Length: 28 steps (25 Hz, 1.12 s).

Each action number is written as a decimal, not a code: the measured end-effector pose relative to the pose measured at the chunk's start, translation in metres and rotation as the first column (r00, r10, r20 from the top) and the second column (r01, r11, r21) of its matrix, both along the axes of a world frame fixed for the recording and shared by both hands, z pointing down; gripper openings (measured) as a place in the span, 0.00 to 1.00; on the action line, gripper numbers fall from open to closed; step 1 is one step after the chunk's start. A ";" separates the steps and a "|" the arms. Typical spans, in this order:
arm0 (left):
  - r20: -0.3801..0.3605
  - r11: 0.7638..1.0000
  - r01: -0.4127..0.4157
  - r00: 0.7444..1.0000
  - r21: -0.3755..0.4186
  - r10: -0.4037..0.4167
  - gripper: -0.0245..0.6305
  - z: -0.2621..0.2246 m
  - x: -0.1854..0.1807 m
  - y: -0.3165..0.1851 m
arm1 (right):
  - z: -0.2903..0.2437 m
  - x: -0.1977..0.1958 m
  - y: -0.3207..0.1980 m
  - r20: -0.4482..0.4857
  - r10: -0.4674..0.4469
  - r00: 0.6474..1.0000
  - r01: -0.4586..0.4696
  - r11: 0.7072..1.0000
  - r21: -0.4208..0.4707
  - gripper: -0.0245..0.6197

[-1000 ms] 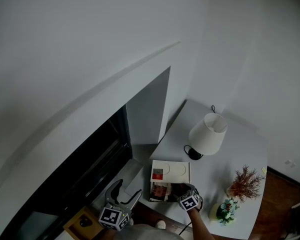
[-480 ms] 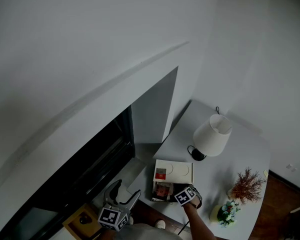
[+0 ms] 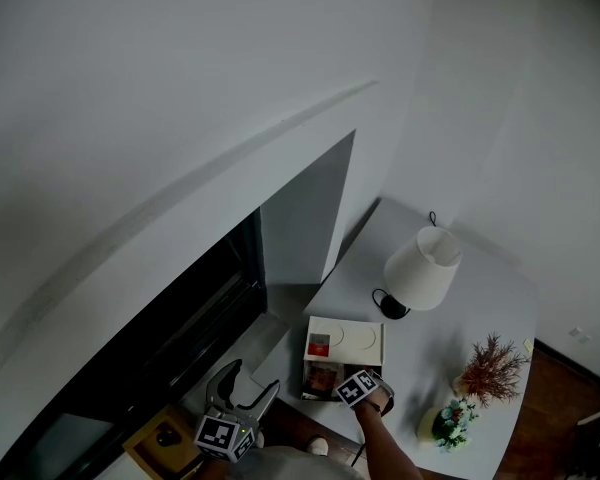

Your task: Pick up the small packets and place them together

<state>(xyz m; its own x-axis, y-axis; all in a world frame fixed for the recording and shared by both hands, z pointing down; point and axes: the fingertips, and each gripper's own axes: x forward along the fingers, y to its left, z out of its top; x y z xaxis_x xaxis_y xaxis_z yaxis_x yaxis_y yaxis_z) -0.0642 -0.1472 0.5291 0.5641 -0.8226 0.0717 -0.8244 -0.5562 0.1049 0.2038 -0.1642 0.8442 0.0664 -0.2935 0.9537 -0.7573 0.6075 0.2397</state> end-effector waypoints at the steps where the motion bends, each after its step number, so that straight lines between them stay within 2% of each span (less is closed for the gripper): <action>1: -0.001 1.000 0.000 1.000 -0.001 0.000 0.57 0.001 0.000 0.001 | 0.002 -0.003 0.002 -0.012 -0.042 0.999 0.042 0.999 -0.004 0.09; 4: -0.015 1.000 0.000 1.000 -0.008 0.000 0.57 0.007 0.000 0.004 | 0.003 -0.007 0.005 -0.028 -0.083 0.996 0.084 0.996 0.017 0.05; 7: -0.007 1.000 0.003 1.000 -0.005 -0.003 0.57 0.004 -0.002 0.007 | -0.003 -0.011 0.013 0.033 -0.063 0.997 0.061 0.996 0.058 0.05; 15: -0.011 1.000 0.026 1.000 -0.011 -0.026 0.56 0.008 -0.012 0.008 | -0.054 -0.004 0.027 0.103 -0.062 0.993 0.034 0.968 0.250 0.05; 17: -0.006 1.000 0.016 1.000 -0.015 -0.016 0.56 0.008 -0.009 0.007 | -0.051 -0.004 0.021 0.078 -0.078 0.994 0.056 0.967 0.249 0.04; 18: -0.008 1.000 0.011 1.000 -0.017 -0.011 0.56 0.010 -0.007 0.006 | -0.046 -0.004 0.018 0.067 -0.083 0.994 0.066 0.970 0.233 0.10; 22: 0.001 1.000 -0.009 1.000 -0.012 0.009 0.56 0.007 0.004 0.008 | -0.025 -0.011 0.007 0.077 -0.117 0.990 0.105 0.983 0.150 0.12; 23: 0.006 1.000 -0.011 1.000 -0.010 0.011 0.56 0.006 0.005 0.009 | -0.020 -0.012 0.005 0.068 -0.130 0.989 0.120 0.984 0.129 0.31; 24: 0.009 1.000 -0.010 1.000 -0.008 0.010 0.56 0.006 0.004 0.009 | -0.015 -0.011 0.003 0.058 -0.139 0.989 0.132 0.986 0.105 0.57; 27: 0.010 1.000 0.006 1.000 -0.012 -0.006 0.56 0.007 -0.002 0.007 | -0.004 -0.008 0.004 0.059 -0.144 0.988 0.143 0.990 0.016 0.60; 28: 0.007 1.000 0.013 1.000 -0.014 -0.013 0.56 0.009 -0.004 0.006 | -0.001 -0.007 0.005 0.069 -0.141 0.988 0.142 0.990 -0.018 0.57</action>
<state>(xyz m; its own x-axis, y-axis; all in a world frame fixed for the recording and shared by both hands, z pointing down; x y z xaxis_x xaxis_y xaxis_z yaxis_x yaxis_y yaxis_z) -0.0685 -0.1410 0.5380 0.5524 -0.8289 0.0877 -0.8326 -0.5435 0.1068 0.1968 -0.1596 0.8429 -0.0384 -0.2733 0.9612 -0.6771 0.7144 0.1762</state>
